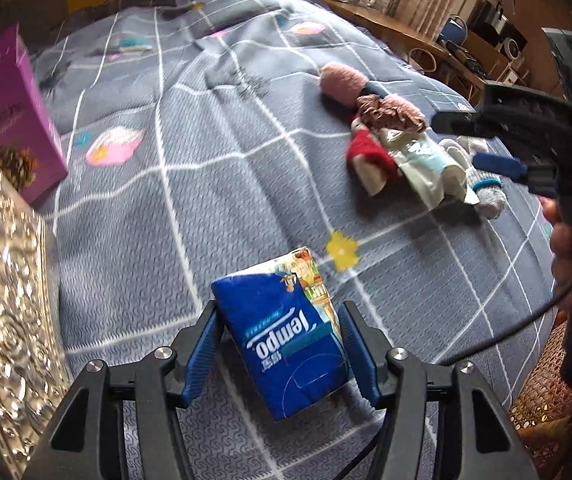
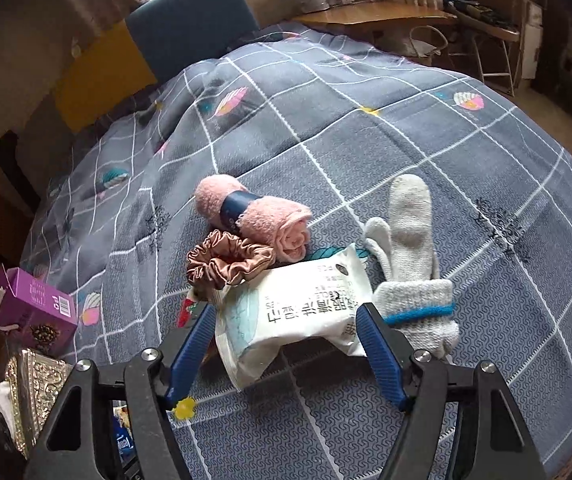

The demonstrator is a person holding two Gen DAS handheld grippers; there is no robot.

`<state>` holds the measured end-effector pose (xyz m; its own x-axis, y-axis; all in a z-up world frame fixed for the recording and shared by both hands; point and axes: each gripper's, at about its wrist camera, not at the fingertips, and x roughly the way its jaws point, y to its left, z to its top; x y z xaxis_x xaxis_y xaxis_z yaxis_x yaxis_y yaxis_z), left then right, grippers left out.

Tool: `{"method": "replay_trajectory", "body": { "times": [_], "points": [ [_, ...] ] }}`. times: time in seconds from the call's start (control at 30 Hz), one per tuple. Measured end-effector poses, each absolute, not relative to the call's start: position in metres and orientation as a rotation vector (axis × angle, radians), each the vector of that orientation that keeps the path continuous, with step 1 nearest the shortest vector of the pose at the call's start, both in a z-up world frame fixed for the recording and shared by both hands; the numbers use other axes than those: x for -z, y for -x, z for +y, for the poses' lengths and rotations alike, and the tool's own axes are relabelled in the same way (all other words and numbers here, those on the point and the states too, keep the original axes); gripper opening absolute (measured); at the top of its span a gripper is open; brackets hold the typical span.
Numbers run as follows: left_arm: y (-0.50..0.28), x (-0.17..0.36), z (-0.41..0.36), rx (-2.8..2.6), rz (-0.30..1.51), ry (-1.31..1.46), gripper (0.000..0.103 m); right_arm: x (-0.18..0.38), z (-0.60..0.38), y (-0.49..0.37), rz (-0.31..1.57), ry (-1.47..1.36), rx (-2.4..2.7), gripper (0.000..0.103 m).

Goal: Organize soft objects
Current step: 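Grasp the blue Tempo tissue pack with the left tool and lift it, then grasp the brown scrunchie with the right tool while the left holds the Tempo pack, then carry the Tempo pack over the gold tray and open the left tool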

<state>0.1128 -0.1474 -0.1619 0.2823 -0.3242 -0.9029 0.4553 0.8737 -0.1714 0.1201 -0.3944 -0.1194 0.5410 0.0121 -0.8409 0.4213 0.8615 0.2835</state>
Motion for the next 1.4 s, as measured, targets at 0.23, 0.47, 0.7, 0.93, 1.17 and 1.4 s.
{"method": "replay_trajectory", "body": {
  "times": [0.23, 0.47, 0.7, 0.93, 1.17, 1.4],
  "points": [
    [-0.118, 0.168, -0.151, 0.532, 1.182, -0.079, 0.059, 0.136, -0.377, -0.181, 1.068, -0.384, 0.241, 0.075],
    [-0.12, 0.163, -0.137, 0.515, 1.201, -0.056, 0.058, 0.152, -0.378, -0.193, 1.059, -0.377, 0.221, 0.014],
    [-0.136, 0.114, -0.133, 0.52, 1.13, -0.015, 0.058, 0.134, -0.366, -0.188, 1.001, -0.403, 0.091, 0.012],
    [-0.194, 0.056, -0.153, 0.519, 1.065, -0.061, 0.058, 0.144, -0.339, -0.193, 1.069, -0.304, 0.038, 0.012],
    [-0.294, -0.007, -0.094, 0.275, 0.936, -0.042, 0.058, 0.148, -0.33, -0.196, 1.074, -0.228, 0.024, 0.012],
    [-0.301, -0.009, 0.062, -0.022, 0.912, 0.015, 0.058, 0.149, -0.315, -0.198, 1.076, -0.146, -0.02, 0.012]
  ]
}}
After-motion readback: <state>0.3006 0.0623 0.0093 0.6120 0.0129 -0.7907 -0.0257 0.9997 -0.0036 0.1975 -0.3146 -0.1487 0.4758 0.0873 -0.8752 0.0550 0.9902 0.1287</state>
